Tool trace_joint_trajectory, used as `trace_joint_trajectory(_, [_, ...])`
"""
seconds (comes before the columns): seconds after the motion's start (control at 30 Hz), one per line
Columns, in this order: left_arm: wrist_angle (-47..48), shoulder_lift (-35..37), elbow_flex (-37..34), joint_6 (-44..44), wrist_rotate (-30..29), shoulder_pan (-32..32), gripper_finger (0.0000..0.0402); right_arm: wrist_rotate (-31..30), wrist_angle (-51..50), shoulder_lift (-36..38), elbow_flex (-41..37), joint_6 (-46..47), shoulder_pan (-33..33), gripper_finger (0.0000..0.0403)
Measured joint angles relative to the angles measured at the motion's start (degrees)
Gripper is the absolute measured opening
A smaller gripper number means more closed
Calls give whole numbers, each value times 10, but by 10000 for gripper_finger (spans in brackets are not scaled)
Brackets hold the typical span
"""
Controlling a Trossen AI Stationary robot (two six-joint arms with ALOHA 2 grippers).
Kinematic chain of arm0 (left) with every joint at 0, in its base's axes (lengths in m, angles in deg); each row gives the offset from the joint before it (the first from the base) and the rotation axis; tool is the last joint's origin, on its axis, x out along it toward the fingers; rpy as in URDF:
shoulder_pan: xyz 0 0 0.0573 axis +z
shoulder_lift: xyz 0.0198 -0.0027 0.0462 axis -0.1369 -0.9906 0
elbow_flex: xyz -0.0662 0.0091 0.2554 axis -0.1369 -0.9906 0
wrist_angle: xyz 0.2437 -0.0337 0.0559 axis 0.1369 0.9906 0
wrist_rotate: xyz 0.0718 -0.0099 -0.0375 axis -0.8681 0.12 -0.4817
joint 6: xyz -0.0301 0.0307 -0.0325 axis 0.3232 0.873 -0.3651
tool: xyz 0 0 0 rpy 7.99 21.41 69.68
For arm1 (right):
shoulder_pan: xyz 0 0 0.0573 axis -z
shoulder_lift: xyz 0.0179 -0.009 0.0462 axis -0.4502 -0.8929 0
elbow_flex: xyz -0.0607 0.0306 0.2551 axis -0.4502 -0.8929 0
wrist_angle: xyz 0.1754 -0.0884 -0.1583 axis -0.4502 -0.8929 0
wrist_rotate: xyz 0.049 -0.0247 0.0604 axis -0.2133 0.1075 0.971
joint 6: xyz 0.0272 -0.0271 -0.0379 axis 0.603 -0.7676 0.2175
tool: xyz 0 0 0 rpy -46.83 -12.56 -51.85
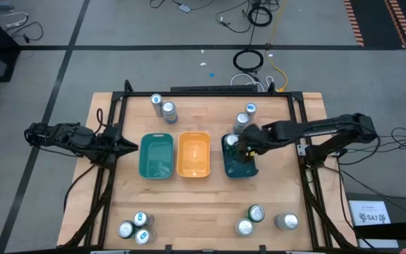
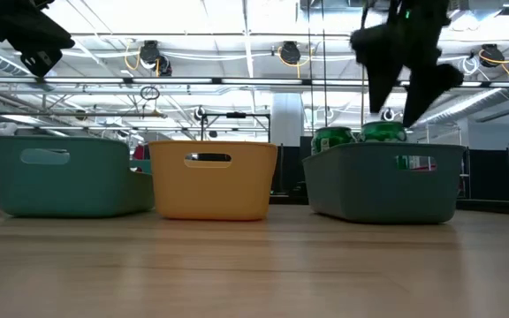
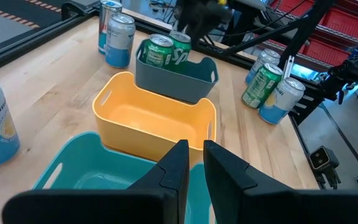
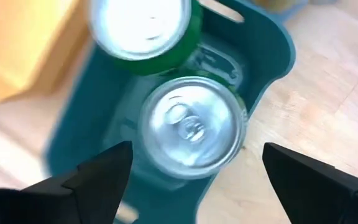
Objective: Sort soda cans
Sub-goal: Put the green soda can into the blue bin
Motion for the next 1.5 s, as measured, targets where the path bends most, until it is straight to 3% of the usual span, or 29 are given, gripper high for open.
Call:
trace_joint_trajectory(0.23, [0, 0, 0, 0, 0, 0, 59, 3, -33, 37, 42, 101, -51, 352])
trace_joint_trajectory(0.43, [0, 0, 0, 0, 0, 0, 59, 2, -119, 37, 61, 313, -175, 352])
trace_joint_trajectory(0.67, [0, 0, 0, 0, 0, 0, 59, -4, -92, 8, 64, 576, -328, 352])
trace_joint_trajectory(0.83, [0, 0, 0, 0, 0, 0, 59, -9, -71, -59, 94, 715, -392, 352])
trace_joint_trajectory(1.17, [0, 0, 0, 1, -3, 0, 59, 4, -203, -226, 314, 740, -372, 352])
trace_joint_trajectory(1.3, [0, 0, 0, 0, -3, 0, 59, 45, -232, -264, 342, 737, -370, 352])
trace_joint_trajectory(1.5, [1, 0, 0, 0, -3, 0, 59, 47, -201, -284, 343, 720, -370, 352])
